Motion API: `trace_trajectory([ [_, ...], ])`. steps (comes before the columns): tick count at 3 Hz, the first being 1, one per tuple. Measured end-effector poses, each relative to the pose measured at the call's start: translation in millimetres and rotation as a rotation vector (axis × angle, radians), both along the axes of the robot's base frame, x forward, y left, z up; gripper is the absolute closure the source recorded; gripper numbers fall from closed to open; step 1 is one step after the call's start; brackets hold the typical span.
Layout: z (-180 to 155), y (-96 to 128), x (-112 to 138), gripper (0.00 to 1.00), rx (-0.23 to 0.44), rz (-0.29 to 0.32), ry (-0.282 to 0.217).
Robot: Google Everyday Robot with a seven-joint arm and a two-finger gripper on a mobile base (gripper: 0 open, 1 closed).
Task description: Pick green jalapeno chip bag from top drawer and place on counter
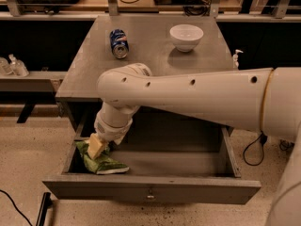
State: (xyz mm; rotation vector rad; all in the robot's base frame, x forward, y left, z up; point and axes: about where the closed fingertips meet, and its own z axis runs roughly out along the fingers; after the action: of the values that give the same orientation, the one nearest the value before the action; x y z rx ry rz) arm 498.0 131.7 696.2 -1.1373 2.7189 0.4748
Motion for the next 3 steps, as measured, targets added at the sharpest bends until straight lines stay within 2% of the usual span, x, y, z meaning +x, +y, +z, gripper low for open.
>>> trace_trajectory([
  [1,-4,7,0,0.41,0.018,0.009,0.01],
  [3,-21,40,-11,0.42,0.074,0.062,0.074],
])
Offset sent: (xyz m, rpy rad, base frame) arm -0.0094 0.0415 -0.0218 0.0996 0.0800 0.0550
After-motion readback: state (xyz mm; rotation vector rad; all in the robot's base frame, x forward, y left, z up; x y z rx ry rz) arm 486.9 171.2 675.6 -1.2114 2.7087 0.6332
